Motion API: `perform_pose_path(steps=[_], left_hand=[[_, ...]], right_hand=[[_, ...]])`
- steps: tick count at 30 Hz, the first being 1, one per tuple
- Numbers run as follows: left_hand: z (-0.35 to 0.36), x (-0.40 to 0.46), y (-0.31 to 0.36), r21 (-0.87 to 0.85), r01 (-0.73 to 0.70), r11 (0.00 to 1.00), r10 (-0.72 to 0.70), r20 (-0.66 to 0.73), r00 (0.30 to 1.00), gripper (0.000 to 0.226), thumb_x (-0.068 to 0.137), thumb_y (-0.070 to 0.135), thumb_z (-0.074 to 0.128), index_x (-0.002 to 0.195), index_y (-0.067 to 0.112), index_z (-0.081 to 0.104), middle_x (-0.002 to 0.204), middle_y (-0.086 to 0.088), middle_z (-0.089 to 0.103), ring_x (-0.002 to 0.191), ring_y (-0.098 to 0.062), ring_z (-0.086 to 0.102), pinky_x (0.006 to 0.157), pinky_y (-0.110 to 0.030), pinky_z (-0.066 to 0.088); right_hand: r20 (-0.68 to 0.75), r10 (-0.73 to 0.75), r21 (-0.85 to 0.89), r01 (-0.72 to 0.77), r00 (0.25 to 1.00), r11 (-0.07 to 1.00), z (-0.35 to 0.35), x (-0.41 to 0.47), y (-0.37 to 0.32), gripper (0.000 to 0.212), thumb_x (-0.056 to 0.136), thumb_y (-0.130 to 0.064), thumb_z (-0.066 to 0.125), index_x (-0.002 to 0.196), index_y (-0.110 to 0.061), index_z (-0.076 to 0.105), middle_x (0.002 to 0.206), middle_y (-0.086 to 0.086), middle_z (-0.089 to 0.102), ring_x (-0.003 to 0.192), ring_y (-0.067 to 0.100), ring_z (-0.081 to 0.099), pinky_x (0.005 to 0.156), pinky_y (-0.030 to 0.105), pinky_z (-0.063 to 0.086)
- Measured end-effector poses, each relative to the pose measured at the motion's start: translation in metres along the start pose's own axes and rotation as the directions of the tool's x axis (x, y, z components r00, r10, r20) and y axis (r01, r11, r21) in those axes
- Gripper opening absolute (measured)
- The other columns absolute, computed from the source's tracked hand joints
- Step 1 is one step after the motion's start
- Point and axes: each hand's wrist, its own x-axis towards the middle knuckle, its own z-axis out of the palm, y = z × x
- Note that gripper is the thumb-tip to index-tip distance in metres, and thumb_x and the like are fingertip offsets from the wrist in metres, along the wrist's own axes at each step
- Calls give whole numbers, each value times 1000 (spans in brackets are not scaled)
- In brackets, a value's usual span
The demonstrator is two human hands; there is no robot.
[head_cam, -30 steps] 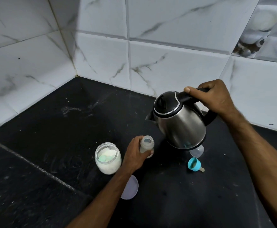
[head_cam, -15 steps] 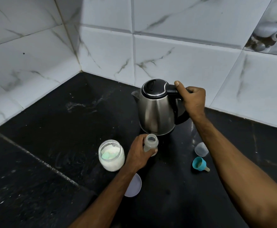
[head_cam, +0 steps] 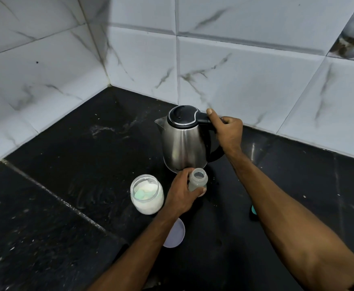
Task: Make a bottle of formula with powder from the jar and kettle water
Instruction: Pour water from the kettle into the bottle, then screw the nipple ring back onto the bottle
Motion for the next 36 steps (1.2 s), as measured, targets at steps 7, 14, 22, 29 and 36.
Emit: perform_pose_path(steps=[7,14,22,29,36], left_hand=[[0,0,0,10,4,1000,-4,5,1000,54,64,47,74,113,41,54,116,14,59,108,-4,59,95,-39,51],[-1,0,1,10,0,1000,0,8,1000,53,66,43,76,113,42,54,116,15,58,108,-3,59,95,-40,51],[-1,0,-1,24,-31,999,30,12,999,50,69,35,78,114,34,57,114,12,60,106,-5,59,93,-42,52],[-3,1,-1,33,-42,999,41,42,998,50,71,32,81,115,31,56,115,10,62,106,-3,59,92,-35,53],[3,-5,2,-5,-54,999,55,83,995,50,72,24,84,114,25,57,112,12,64,104,-1,60,90,-30,53]], right_hand=[[1,30,48,-30,1000,998,-5,1,10,80,74,-61,75,48,3,33,48,8,30,48,21,30,46,47,27],[17,15,38,-16,1000,999,-8,-1,11,81,75,-63,72,51,4,33,48,9,30,48,21,30,47,47,27],[107,-50,-133,64,993,989,-31,-16,9,46,98,-49,51,65,-18,54,65,-8,53,62,1,48,65,23,39],[6,-111,-423,104,994,900,-89,-79,38,30,93,-44,63,108,-18,65,106,-5,63,96,6,58,80,14,43],[86,-32,-641,80,996,764,-135,-150,69,30,88,-35,70,109,-14,65,108,-3,63,103,16,58,89,32,48]])
